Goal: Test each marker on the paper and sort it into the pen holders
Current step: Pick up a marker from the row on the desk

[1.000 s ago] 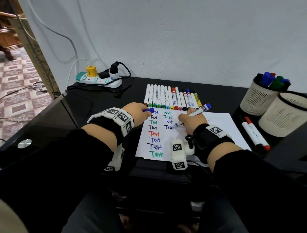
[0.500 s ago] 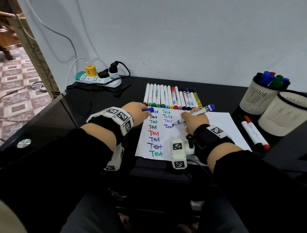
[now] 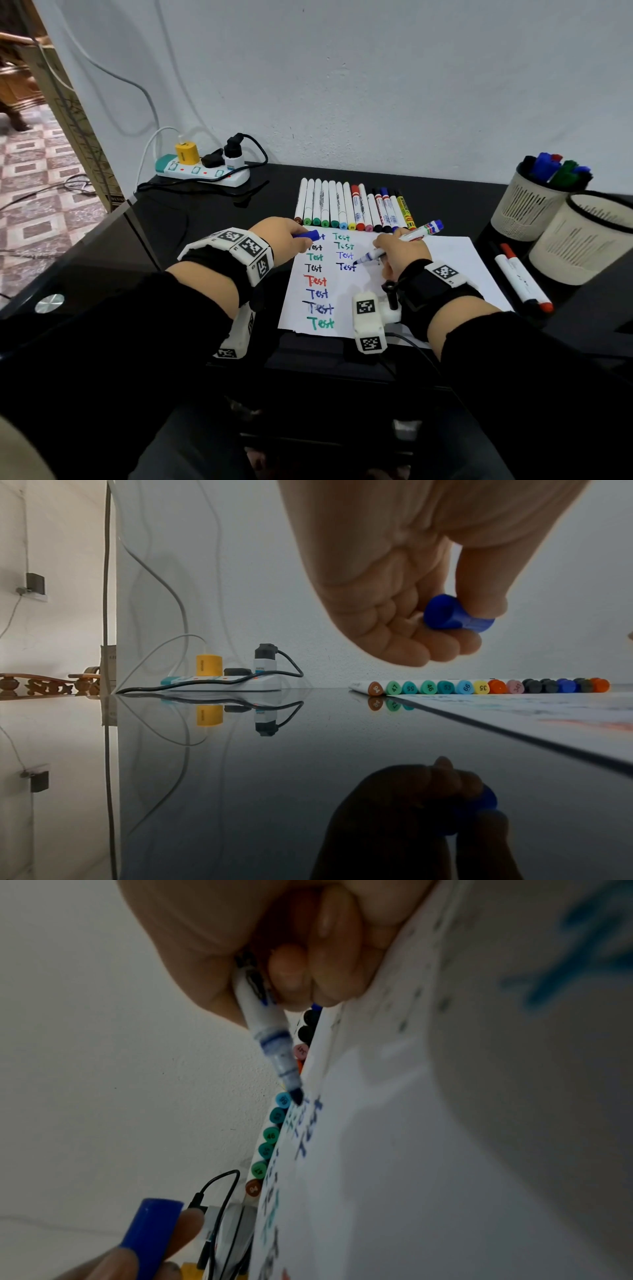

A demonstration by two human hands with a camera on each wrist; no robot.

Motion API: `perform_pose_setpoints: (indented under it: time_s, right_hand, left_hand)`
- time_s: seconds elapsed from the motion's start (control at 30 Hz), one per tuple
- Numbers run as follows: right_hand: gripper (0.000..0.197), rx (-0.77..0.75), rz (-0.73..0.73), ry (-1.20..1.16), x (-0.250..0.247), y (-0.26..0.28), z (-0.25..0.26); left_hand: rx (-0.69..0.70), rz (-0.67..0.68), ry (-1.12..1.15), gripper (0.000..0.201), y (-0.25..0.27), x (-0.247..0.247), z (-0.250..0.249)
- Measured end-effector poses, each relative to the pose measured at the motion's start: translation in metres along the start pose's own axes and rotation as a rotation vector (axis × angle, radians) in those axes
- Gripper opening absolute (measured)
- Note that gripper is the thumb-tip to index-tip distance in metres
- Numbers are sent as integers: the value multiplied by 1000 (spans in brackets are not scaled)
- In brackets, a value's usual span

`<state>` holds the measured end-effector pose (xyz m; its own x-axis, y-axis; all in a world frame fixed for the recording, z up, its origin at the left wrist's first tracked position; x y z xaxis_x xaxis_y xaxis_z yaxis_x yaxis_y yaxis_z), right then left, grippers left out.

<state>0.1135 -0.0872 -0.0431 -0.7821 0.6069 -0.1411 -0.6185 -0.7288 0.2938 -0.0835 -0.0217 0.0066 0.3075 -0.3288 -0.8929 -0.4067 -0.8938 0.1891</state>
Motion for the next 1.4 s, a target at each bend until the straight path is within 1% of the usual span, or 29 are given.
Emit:
perform_pose_setpoints:
  time_s: [0.07,0.13,0.37,0.47,0.63,0.77,0.87,0.93,1.0,1.13,1.2,1.4]
  right_hand:
    - [21,63,23,-49,0,0,0]
    - [24,84,56,-109,-1,0,4]
    - [34,-76,159,-284,7,5,46]
    - [37,-141,179,-236,19,8,54]
    - [39,-148,227,-207,35,13,53]
    - [40,-170,252,-116,44,19,56]
    - [40,-147,308,-101,52,25,59]
    - [39,-90,345,-140,56,28,60]
    - [39,-53,342,-147,56,28,62]
    - [27,-84,265,-35,59,28,69]
    - [25,-86,230,6,62,30,70]
    - [21,-68,230,74,76,31,74]
  left_hand:
    - [6,8,44,36,0,0,1]
    - [16,20,94,36,0,1,1]
    - [95,50,290,28,-1,3,-1]
    - [124,49,392,26,-1,2,-2]
    - [173,45,488,18,1,0,-6]
    - [226,59,506,23,4,3,-13]
    - [239,44,512,22,4,1,-13]
    - [237,46,539,22,3,0,-12]
    - [233,45,532,20,2,0,-11]
    - [223,41,472,23,-1,3,-11]
    - [215,47,471,25,-2,5,-11]
    - [200,13,489,20,-4,1,-6]
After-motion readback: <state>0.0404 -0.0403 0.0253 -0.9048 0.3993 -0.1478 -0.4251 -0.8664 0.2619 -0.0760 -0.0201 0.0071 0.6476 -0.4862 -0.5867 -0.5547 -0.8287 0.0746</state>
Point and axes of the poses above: each hand's wrist, its own y-axis away from the middle knuckle, its own x-axis out of the palm, z = x × y, the point moved 7 cm from there along -y, towards the middle knuckle, and after that the axes turned 4 degrees about -y, right-handed, at the moved point
